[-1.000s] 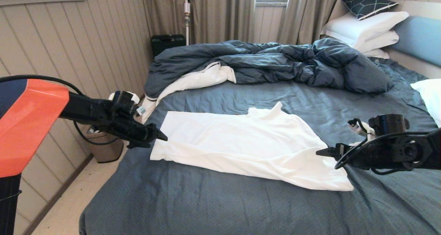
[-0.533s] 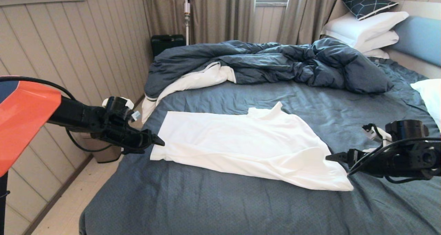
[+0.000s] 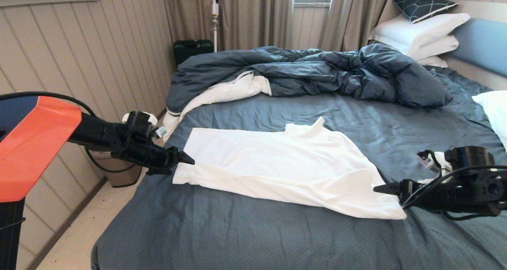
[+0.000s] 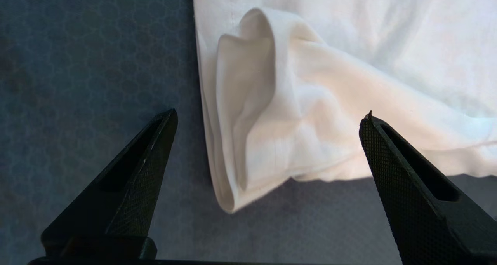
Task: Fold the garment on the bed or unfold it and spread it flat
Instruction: Fold the white T-shirt
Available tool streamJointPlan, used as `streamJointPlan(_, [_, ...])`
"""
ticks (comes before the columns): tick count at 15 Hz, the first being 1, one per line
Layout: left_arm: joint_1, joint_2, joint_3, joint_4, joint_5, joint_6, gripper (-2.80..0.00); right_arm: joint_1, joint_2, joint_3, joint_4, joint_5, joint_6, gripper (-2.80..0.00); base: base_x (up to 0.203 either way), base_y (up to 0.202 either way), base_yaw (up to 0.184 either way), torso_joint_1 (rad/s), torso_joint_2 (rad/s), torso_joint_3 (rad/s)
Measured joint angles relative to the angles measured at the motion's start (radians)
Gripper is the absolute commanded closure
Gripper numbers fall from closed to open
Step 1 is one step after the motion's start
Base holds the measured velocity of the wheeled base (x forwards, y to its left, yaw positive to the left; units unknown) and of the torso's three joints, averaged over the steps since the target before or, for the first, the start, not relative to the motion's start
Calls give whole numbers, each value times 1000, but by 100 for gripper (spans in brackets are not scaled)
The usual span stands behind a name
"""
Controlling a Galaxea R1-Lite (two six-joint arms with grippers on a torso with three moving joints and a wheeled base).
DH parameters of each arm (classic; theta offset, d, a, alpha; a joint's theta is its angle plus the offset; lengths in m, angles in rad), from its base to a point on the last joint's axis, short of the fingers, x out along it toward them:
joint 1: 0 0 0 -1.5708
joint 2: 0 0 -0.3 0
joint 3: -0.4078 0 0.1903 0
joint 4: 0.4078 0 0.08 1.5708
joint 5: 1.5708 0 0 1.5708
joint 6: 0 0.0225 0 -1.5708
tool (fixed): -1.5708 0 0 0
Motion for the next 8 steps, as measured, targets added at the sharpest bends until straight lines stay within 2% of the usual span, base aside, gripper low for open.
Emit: streamJointPlan(8, [-4, 55, -36, 1, 1, 6, -280, -3, 28, 13, -1, 14, -29, -280, 0, 0, 0, 0, 0, 0])
